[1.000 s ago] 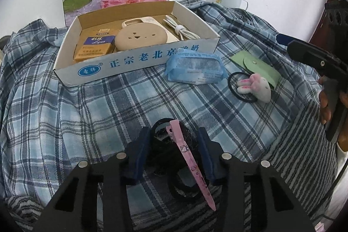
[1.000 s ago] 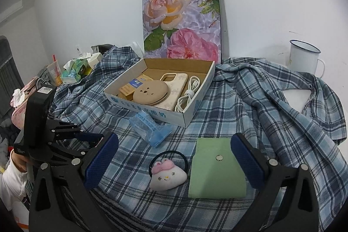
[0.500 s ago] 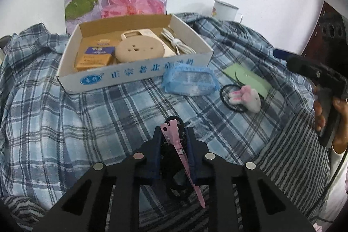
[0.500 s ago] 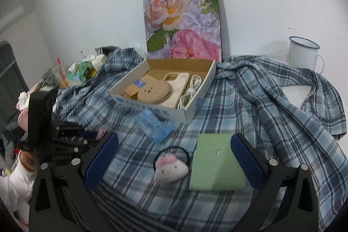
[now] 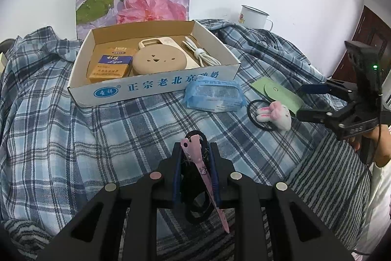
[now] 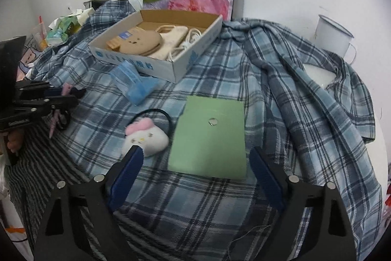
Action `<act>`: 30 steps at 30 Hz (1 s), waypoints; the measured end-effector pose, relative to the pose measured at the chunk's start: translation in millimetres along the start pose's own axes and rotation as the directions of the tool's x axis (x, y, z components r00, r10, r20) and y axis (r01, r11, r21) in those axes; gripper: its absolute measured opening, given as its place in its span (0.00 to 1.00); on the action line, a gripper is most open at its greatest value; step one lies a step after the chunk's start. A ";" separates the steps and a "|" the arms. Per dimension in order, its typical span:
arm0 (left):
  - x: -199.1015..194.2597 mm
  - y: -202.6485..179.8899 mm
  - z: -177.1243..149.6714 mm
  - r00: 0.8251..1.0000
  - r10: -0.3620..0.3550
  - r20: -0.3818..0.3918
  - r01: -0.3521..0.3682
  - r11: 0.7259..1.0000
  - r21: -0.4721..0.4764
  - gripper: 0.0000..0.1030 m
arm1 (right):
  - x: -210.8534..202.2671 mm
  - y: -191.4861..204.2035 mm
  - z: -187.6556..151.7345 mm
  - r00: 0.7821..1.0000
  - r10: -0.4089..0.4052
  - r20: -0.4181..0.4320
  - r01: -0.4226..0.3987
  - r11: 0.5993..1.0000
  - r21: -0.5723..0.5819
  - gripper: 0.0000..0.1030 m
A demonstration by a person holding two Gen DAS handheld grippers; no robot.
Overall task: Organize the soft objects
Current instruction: 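Grasp the green leather pouch with the right gripper, then lift the hair clip and green pouch and carry both over the box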
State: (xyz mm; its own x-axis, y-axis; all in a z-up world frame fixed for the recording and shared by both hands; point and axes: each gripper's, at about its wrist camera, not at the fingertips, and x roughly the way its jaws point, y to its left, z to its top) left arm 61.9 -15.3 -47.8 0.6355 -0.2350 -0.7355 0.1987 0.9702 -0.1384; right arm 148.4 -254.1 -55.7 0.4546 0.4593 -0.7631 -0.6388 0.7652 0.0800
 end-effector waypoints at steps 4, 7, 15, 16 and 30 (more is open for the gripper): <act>-0.4 0.2 -0.4 1.000 -0.002 -0.001 0.002 1.000 -0.001 0.22 | 9.6 -8.0 -0.6 1.000 0.010 -0.020 -0.010 1.000 0.025 0.77; 0.0 0.2 -0.4 1.000 -0.004 0.000 0.004 1.000 -0.003 0.22 | 12.7 -9.3 -0.4 1.000 0.008 -0.029 -0.007 1.000 0.027 0.76; 0.0 1.1 -0.6 1.000 -0.005 0.000 0.005 1.000 -0.008 0.22 | 18.5 -1.1 -0.1 0.998 -0.050 -0.041 0.050 0.999 -0.018 0.68; -0.2 1.2 -0.8 1.000 -0.006 0.001 0.006 1.000 -0.009 0.22 | 18.0 -1.0 0.1 0.998 -0.049 -0.037 0.048 0.999 -0.019 0.68; -1.4 0.8 -0.3 1.000 -0.009 0.009 0.009 1.000 -0.017 0.22 | -13.9 -4.9 5.2 0.992 -0.058 0.114 0.057 0.998 0.014 0.67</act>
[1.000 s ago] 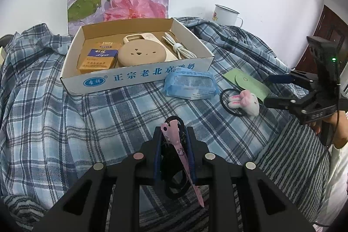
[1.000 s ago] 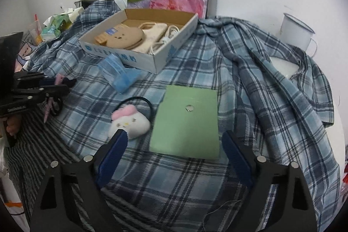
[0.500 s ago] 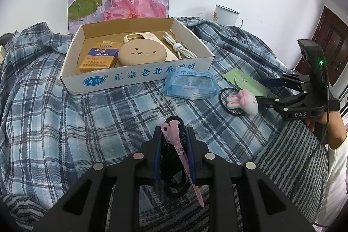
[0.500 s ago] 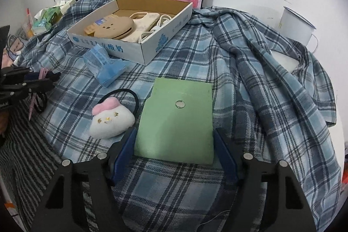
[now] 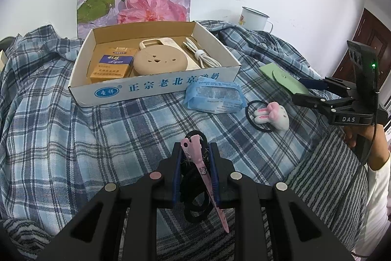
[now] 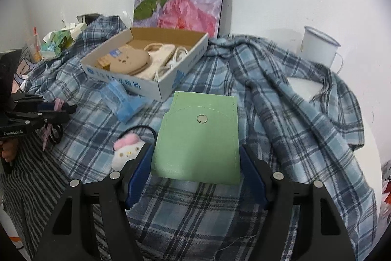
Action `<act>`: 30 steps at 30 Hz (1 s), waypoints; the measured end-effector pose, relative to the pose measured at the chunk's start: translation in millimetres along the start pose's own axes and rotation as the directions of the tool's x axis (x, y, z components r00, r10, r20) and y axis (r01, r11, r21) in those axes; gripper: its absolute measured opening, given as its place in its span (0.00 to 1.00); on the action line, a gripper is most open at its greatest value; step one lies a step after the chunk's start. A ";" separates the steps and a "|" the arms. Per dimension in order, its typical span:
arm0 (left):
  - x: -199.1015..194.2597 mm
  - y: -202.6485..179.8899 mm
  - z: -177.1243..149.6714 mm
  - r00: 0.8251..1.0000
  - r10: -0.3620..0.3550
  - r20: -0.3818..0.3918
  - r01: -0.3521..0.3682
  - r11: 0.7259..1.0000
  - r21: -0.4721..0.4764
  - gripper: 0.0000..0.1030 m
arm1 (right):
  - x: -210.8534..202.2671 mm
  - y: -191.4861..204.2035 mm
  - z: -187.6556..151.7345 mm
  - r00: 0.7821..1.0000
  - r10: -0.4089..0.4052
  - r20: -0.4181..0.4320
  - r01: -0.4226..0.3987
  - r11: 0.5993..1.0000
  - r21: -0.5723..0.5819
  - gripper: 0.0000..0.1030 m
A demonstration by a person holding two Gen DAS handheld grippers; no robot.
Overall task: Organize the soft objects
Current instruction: 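Lift the hair clip and green pouch and carry both over the box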
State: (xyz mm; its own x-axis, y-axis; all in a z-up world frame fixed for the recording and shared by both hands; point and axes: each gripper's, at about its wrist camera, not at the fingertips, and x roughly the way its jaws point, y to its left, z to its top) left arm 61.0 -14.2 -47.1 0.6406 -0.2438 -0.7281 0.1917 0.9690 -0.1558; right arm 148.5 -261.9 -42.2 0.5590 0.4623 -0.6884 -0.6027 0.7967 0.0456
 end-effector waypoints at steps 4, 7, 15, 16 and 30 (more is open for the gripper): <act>-1.5 -1.6 0.1 1.000 -0.003 0.006 0.003 1.000 0.003 0.22 | -9.6 1.8 4.0 0.999 0.000 0.052 0.000 1.000 -0.007 0.67; -3.3 -2.2 1.6 1.000 -0.008 0.015 0.008 1.000 0.004 0.22 | -17.1 3.5 6.4 0.996 0.002 0.093 -0.001 1.000 -0.011 0.67; -25.2 2.7 12.7 0.995 0.002 0.102 -0.002 1.000 -0.007 0.22 | -43.2 6.4 19.8 0.975 0.029 0.219 -0.029 1.000 -0.001 0.68; -30.1 1.7 15.1 0.993 0.013 0.120 -0.013 1.000 -0.002 0.22 | -46.0 7.1 21.9 0.972 0.028 0.233 -0.030 1.000 0.001 0.68; -83.0 -4.1 50.3 0.960 0.025 0.279 -0.034 0.999 0.026 0.22 | -70.9 34.1 61.8 0.940 0.065 0.334 -0.048 0.997 -0.061 0.68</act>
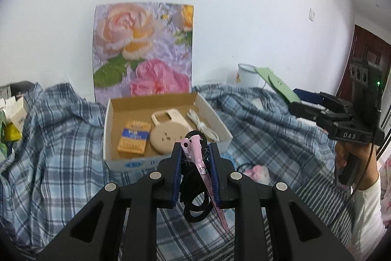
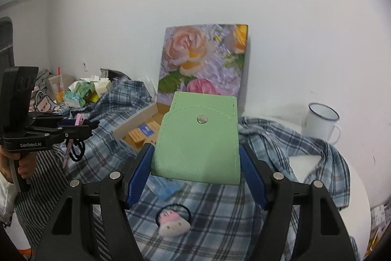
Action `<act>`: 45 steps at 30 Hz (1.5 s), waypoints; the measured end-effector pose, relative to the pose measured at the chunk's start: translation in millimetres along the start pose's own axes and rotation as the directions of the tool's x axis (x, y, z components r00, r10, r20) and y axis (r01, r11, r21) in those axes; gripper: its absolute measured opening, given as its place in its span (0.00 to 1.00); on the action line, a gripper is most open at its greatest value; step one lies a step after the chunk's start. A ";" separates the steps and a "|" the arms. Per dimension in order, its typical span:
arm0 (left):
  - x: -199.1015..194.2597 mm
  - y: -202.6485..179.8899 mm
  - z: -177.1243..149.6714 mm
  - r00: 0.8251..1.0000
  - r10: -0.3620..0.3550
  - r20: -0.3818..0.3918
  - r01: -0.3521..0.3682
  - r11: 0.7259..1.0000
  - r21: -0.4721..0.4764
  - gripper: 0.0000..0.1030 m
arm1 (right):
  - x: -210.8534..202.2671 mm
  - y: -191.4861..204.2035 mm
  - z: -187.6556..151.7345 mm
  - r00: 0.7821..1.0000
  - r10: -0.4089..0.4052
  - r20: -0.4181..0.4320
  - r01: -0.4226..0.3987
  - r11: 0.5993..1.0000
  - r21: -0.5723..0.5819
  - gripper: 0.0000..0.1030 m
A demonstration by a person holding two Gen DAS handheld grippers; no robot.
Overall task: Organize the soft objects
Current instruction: 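Lift the hair clip and green pouch and carry both over the box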
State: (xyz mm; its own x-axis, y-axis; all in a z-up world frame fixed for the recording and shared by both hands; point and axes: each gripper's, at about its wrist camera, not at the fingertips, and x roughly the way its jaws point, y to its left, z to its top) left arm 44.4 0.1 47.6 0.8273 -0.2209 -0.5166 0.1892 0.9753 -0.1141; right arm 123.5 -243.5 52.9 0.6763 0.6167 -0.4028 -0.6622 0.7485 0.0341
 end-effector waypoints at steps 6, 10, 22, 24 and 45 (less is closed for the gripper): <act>-11.9 1.1 21.4 0.999 0.002 0.055 -0.003 1.000 0.008 0.22 | -0.7 12.8 22.8 0.999 0.017 0.034 -0.016 0.999 -0.039 0.68; -18.6 2.0 37.3 0.995 0.017 0.095 -0.018 1.000 0.010 0.22 | -2.7 21.4 38.0 0.998 0.022 0.067 -0.018 0.998 -0.056 0.68; -23.7 4.0 79.3 0.983 0.056 0.172 -0.060 0.998 0.021 0.22 | 1.9 39.9 80.3 0.990 0.051 0.135 -0.039 0.995 -0.090 0.68; -23.3 5.1 86.7 0.983 0.055 0.176 -0.058 0.998 0.016 0.22 | 1.9 41.2 85.6 0.987 0.055 0.148 -0.042 0.995 -0.088 0.68; 18.4 24.2 159.1 0.971 0.103 0.216 -0.098 0.995 -0.038 0.22 | 38.4 19.7 139.7 0.975 0.040 0.218 -0.041 0.999 0.002 0.68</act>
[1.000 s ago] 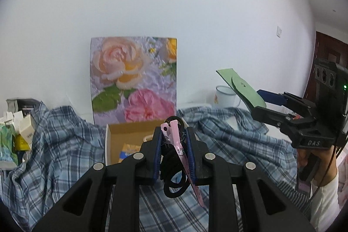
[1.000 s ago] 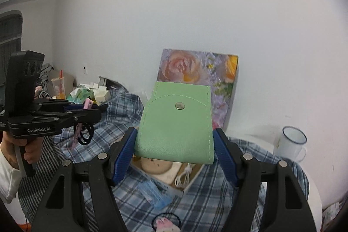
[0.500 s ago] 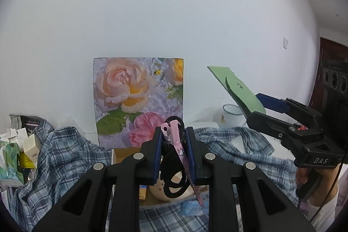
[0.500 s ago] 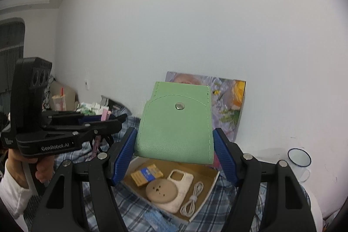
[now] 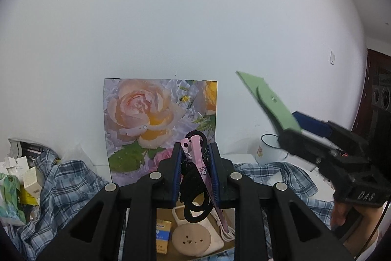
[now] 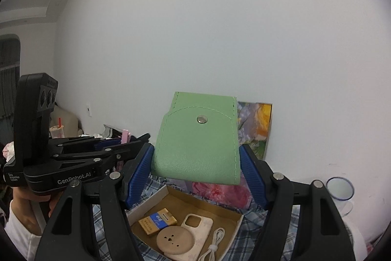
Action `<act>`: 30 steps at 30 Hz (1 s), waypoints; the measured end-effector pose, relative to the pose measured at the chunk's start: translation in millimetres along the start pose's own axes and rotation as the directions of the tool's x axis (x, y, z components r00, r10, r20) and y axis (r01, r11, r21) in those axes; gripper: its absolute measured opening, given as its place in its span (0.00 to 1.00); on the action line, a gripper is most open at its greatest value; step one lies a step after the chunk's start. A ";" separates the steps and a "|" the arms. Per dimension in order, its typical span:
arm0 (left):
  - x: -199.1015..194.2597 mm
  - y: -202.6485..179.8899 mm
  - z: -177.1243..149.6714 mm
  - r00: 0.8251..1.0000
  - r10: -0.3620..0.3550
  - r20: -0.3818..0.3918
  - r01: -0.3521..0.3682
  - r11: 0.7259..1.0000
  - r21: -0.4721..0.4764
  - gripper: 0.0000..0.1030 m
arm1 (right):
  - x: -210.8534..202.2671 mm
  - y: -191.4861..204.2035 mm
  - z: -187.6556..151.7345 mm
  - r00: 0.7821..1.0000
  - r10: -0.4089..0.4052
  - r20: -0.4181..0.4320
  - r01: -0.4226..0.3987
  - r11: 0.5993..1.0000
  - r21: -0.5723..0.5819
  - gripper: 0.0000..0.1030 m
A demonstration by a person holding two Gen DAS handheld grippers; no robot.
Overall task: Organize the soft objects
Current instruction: 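Lift the hair clip and green pouch and carry both over the box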
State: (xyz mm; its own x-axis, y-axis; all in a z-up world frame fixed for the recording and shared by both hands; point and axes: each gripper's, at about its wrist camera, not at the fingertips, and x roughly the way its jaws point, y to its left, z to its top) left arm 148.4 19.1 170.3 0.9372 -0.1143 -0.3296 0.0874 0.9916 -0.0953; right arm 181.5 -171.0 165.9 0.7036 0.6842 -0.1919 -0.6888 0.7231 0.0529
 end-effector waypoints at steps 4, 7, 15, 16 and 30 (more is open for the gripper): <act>16.7 -0.8 -9.4 1.000 0.012 -0.018 -0.011 1.000 0.019 0.22 | 17.4 -0.1 -11.3 0.999 -0.003 -0.032 0.003 1.000 -0.012 0.68; 31.6 1.3 -20.0 0.999 0.016 -0.048 -0.015 1.000 0.025 0.22 | 29.3 -2.2 -19.6 0.999 0.001 -0.052 -0.001 1.000 -0.004 0.68; 71.9 8.3 -50.4 0.986 0.033 -0.161 -0.028 0.999 0.030 0.22 | 45.8 -11.5 -43.2 0.996 0.008 -0.086 -0.007 1.000 0.020 0.68; 77.3 9.8 -55.1 0.984 0.036 -0.176 -0.031 0.999 0.028 0.22 | 48.5 -12.7 -46.3 0.996 0.012 -0.093 -0.010 1.000 0.025 0.68; 119.4 42.2 -99.5 0.947 0.033 -0.320 -0.050 0.998 -0.045 0.22 | 90.7 -16.1 -84.8 0.979 0.022 -0.202 -0.008 0.998 0.069 0.68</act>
State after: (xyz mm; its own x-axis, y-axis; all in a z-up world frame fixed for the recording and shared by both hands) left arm 230.4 41.3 33.5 0.7822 -0.0945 -0.6159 0.0246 0.9923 -0.1210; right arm 241.6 -128.6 64.6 0.6386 0.6665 -0.3846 -0.6805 0.7225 0.1221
